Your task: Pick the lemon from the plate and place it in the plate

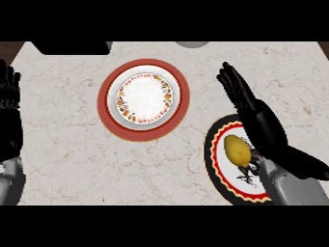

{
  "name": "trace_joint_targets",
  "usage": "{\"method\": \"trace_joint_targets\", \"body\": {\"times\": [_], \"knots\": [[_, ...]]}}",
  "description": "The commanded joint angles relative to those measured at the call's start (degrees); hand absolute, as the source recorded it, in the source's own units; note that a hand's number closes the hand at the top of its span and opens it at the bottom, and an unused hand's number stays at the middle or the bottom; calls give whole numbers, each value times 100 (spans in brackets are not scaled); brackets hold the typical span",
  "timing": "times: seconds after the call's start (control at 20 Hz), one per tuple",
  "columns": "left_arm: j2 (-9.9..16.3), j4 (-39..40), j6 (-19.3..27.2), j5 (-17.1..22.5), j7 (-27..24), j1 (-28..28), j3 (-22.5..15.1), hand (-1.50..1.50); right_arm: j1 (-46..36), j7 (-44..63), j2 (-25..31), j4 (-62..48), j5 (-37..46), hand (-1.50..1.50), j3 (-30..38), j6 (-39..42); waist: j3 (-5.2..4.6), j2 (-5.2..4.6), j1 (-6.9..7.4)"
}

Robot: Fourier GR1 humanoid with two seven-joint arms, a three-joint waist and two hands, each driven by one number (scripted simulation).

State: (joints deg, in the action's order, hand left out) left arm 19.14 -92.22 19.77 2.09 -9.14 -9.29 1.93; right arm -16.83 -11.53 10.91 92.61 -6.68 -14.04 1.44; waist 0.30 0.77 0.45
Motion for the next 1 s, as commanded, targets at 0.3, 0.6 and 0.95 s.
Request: {"method": "trace_joint_targets", "body": {"times": [0.3, 0.6, 0.95], "knots": [[-616, 958, -738, 612, 1292, 968, -766, 0, -362, 382, 2512, -476, 1186, 150, 1106, 384, -218, -229, -404], [-926, 1083, -1113, 848, 1915, 1066, -1208, 0, 135, -819, 1525, -1724, -168, -150, 2684, -328, -21, -96, -71], [-833, 886, -1507, 974, 1951, 1274, -1074, 0, 279, -1058, 2113, -1870, 60, -150, 2661, 623, -30, -74, -25]]}}
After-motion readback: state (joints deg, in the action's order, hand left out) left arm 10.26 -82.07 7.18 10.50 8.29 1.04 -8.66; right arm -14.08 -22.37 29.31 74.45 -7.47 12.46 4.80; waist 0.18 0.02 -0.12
